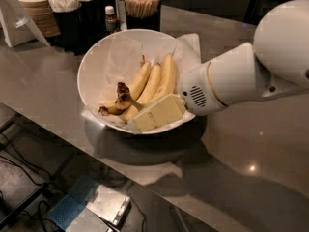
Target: Pick banana from white bowl
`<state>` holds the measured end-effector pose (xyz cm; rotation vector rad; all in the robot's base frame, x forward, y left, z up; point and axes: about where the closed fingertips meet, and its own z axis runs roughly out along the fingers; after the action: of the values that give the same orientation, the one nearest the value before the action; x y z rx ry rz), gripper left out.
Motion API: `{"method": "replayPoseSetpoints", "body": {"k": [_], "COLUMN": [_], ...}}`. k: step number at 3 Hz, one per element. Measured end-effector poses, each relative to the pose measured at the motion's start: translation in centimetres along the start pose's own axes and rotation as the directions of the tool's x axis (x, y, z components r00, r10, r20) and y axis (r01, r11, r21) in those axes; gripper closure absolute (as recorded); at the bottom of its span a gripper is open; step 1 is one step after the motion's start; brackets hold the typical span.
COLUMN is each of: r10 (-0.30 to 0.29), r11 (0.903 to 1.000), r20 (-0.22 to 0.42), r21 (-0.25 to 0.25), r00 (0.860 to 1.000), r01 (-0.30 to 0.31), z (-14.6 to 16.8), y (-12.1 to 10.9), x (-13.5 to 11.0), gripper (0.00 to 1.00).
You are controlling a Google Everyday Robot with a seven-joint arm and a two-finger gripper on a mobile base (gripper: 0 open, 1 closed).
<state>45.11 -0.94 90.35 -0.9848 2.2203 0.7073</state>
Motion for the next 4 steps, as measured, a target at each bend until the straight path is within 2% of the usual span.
{"method": "replayPoseSetpoints", "body": {"k": [1, 2, 3, 4], "r10": [0.000, -0.011, -0.018, -0.010], "r11": [1.0000, 0.9999, 0.9998, 0.9990], "r20": [0.000, 0.031, 0.049, 0.063], "r21": [0.000, -0.011, 0.014, 0.044], "r00": [1.000, 0.999, 0.999, 0.998], "r01": [0.000, 0.011, 0.017, 0.008], "z": [0.0, 0.0, 0.2, 1.4], "y": [0.0, 1.3, 2.8, 4.1], "x": [0.0, -0.3, -0.7, -1.5], "gripper": [0.00, 0.19, 0.37, 0.26]}}
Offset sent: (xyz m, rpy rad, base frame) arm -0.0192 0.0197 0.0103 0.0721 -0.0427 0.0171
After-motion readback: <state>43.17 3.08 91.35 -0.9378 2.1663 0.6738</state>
